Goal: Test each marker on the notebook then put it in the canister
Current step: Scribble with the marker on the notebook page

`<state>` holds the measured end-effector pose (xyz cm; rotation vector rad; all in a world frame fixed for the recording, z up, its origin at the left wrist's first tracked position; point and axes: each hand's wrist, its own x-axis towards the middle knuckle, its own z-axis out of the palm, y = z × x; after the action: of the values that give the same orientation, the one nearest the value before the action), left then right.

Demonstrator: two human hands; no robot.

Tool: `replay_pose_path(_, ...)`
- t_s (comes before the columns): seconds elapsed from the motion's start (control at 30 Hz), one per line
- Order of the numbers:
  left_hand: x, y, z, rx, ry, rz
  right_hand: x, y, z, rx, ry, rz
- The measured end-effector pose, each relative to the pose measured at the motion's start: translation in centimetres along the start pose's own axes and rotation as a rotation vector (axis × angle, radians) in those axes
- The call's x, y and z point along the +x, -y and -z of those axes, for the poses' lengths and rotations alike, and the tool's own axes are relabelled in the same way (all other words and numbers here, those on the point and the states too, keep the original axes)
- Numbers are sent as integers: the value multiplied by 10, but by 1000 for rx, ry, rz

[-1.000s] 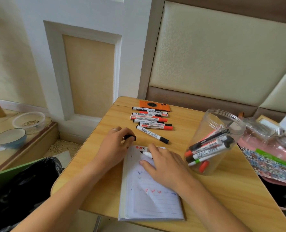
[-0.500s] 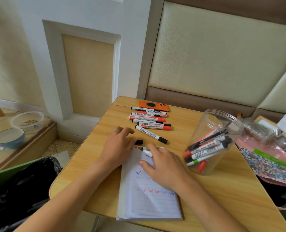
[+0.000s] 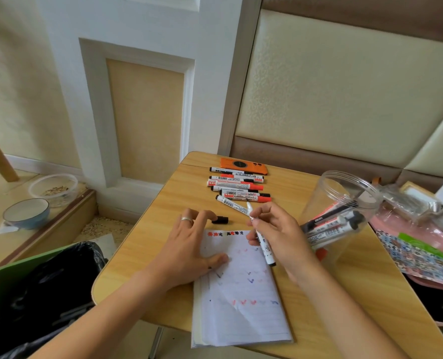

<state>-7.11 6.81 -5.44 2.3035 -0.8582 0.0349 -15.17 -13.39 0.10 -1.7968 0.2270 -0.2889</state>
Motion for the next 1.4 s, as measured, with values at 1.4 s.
replay_pose_path(1.4,-10,-30,-12,299,207,-143,36,-37,-3,-199,-105,-87)
